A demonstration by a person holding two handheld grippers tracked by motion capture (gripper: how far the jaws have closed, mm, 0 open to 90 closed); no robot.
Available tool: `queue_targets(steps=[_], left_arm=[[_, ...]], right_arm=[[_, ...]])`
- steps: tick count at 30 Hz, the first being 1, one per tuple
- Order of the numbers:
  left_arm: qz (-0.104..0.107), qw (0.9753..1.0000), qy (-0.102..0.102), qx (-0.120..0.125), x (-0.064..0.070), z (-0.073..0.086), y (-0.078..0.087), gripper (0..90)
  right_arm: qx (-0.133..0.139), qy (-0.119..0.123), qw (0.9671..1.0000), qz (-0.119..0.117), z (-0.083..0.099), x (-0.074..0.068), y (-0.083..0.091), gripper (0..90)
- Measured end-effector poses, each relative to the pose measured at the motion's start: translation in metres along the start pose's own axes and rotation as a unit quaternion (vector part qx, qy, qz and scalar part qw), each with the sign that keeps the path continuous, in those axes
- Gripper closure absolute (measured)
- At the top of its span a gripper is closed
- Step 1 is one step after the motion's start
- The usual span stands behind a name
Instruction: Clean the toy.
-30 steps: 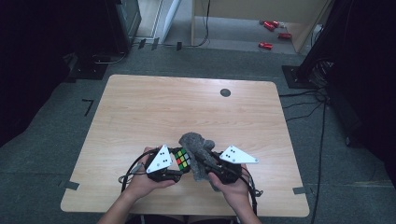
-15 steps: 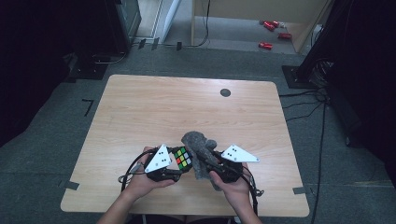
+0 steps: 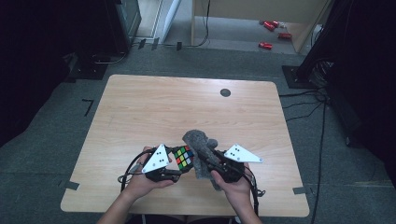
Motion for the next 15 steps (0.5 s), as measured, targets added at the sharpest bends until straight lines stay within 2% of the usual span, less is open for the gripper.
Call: queue_targets(steps=[1, 3, 5, 7, 8, 10, 11, 13, 15], left_arm=[[0.0, 1.0, 0.002, 0.001, -0.001, 0.0, 0.0, 34.1], [0.001, 1.0, 0.002, 0.001, -0.002, 0.001, 0.0, 34.1], [-0.002, 1.0, -0.004, -0.006, 0.0, 0.002, -0.003, 34.1], [-0.005, 0.9998, -0.013, -0.016, 0.003, 0.003, -0.006, 34.1], [-0.005, 0.9997, -0.015, -0.02, 0.005, 0.004, -0.008, 34.1], [-0.003, 0.9998, -0.012, -0.014, 0.006, 0.003, -0.007, 34.1], [-0.001, 0.9999, -0.008, -0.011, 0.005, 0.003, -0.007, 34.1], [-0.003, 0.9999, -0.005, -0.01, 0.004, 0.002, -0.006, 34.1], [-0.003, 1.0, -0.002, -0.009, 0.002, 0.003, -0.006, 34.1]], right_arm=[[-0.005, -0.016, 0.9998, 0.01, 0.004, 0.008, 0.002, 66.9], [-0.004, -0.019, 0.9998, 0.01, 0.004, 0.009, 0.002, 66.9], [-0.002, -0.01, 0.9999, 0.006, 0.002, 0.004, 0.001, 66.8], [0.002, 0.006, 0.9999, -0.015, -0.001, -0.006, -0.002, 66.6], [0.001, 0.029, 0.9992, -0.027, -0.003, -0.017, -0.006, 66.2], [0.0, 0.034, 0.9991, -0.026, -0.004, -0.017, -0.005, 65.4], [0.003, 0.023, 0.9993, -0.029, -0.004, -0.013, -0.004, 65.4], [0.0, -0.001, 0.9999, -0.014, 0.0, -0.001, -0.001, 65.5], [-0.003, -0.008, 0.9999, -0.007, 0.002, 0.004, -0.001, 65.5]])
Point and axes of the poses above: each handheld gripper's, and its own axes: y roughly backward along the jaws, z roughly out of its underside, x roughly to its right, the point moved 2 cm from there along -y, roughly forward along the jaws, and after that the axes turned 14 degrees about -z, right-handed, at the moved point
